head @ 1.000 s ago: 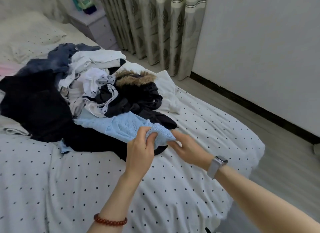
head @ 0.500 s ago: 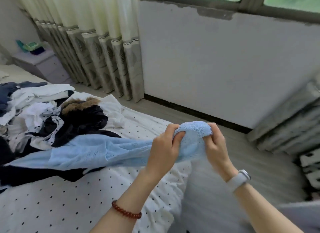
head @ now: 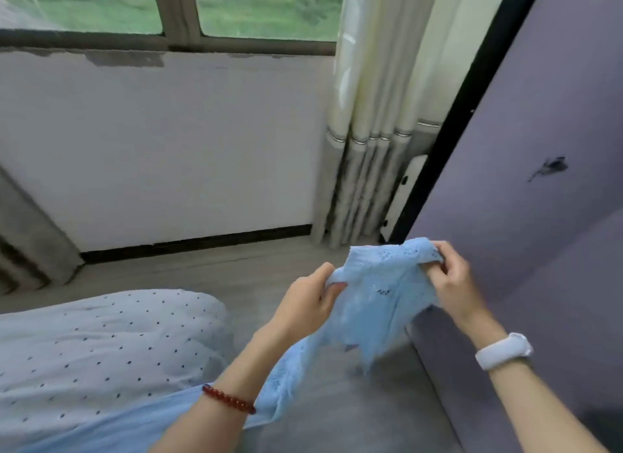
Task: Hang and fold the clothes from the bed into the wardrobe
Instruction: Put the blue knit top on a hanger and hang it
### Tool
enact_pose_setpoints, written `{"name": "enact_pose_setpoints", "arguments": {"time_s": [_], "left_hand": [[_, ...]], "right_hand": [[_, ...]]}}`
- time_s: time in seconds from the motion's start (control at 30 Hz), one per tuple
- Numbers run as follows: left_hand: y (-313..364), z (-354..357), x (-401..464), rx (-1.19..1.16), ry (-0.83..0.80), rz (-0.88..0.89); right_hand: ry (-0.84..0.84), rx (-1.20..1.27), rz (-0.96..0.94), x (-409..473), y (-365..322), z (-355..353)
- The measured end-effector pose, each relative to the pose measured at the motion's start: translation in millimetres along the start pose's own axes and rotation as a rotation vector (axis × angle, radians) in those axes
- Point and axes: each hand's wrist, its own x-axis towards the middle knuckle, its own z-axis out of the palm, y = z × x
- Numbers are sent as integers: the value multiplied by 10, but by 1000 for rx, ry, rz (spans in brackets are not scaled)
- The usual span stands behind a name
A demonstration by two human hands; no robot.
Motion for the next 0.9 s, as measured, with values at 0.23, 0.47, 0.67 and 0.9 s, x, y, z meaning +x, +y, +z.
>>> {"name": "enact_pose_setpoints", "arguments": {"time_s": [0.23,0.47,0.67,0.9], "left_hand": [[906,818,555,-428,-63,-95],[1724,1212,1019,-988,-490,-382],[1795,1421,1247,-583,-369,-29],[1467,1744,1662,3,-704,552]], "right_hand": [[39,-129,132,-370,427,-549],[50,120,231,-552,515,-774],[516,-55,307,-424,544,-1162],[389,-228,199,-243,296,-1693]]}}
